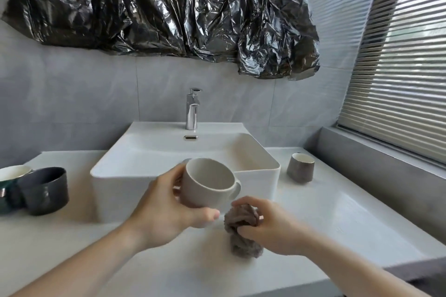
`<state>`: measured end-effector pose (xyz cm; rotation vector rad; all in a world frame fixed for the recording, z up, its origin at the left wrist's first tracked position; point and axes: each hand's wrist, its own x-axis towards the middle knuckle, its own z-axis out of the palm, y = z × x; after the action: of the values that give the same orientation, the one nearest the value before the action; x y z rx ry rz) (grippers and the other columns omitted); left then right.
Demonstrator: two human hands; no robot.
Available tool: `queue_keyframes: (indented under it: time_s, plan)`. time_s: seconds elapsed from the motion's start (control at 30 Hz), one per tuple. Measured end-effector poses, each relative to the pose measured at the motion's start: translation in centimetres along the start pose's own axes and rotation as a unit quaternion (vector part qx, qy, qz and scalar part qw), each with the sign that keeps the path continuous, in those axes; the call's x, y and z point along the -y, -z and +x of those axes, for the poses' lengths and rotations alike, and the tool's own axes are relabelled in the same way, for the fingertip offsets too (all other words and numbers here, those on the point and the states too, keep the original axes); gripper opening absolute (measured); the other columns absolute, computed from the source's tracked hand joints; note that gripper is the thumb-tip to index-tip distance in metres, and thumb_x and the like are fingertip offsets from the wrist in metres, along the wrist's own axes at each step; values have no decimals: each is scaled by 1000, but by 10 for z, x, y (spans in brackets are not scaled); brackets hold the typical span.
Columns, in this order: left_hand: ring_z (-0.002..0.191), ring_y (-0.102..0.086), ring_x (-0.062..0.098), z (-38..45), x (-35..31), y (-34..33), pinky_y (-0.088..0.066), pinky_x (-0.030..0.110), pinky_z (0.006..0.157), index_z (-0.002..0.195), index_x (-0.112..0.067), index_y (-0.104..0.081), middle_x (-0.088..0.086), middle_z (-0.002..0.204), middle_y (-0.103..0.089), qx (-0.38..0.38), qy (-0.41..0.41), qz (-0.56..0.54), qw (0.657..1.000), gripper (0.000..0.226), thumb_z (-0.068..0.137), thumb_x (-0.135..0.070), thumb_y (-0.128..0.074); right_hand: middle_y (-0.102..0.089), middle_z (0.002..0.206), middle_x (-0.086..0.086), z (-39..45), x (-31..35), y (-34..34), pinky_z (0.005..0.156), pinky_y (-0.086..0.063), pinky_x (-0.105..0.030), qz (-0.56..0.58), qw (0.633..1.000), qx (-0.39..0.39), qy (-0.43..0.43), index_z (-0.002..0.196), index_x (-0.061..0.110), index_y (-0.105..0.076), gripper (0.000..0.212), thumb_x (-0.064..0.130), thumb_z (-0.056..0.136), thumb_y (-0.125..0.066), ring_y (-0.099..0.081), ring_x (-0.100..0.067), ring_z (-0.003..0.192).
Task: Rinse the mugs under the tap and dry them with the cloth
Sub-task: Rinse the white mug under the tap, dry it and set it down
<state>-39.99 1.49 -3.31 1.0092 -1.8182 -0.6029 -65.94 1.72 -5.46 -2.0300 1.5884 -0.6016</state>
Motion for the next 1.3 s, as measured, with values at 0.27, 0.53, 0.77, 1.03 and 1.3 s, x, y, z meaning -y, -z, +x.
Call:
queue_keyframes:
  time_s: [0.27,0.53,0.77,1.03,1.3]
  plan:
    - [94,-68,1,-1,0,-46,-54,16,78,120,-47,-65,-18,108,-76,44,11,-22,999,77,51,-43,-97,-76,104,6,-23,-6,37,73,-50,-17,191,979,-68,31,112,35,-77,25,34,91,-64,-69,-4,91]
    - [96,-71,1,41,-20,-123,-57,19,78,117,-43,-70,-15,110,-77,119,32,-129,984,68,55,-39,-98,-45,69,-2,-28,-50,66,46,-30,-23,339,935,-98,-35,81,8,-54,43,35,112,-41,-39,-16,52]
    - [105,-55,-16,80,-35,-179,-42,3,78,127,-59,-46,-42,106,-53,124,22,-30,992,84,56,-57,-92,-20,72,2,-20,-118,92,53,-15,-25,433,873,-202,-93,64,27,-38,49,38,111,-46,-16,-14,59]
    - [110,-57,-4,83,-9,-167,-51,25,94,110,-40,-62,-23,126,-55,121,36,98,987,47,70,-51,-84,-38,56,10,10,-216,112,56,-22,-30,335,875,-305,-171,63,26,-38,50,39,111,-41,-25,-11,47]
    - [101,-62,-8,66,8,-128,-48,16,86,101,-44,-67,-18,106,-66,126,76,153,977,39,68,-60,-80,-47,64,0,29,-240,106,55,-28,-30,308,856,-338,-240,74,17,-44,43,36,112,-35,-32,-16,50]
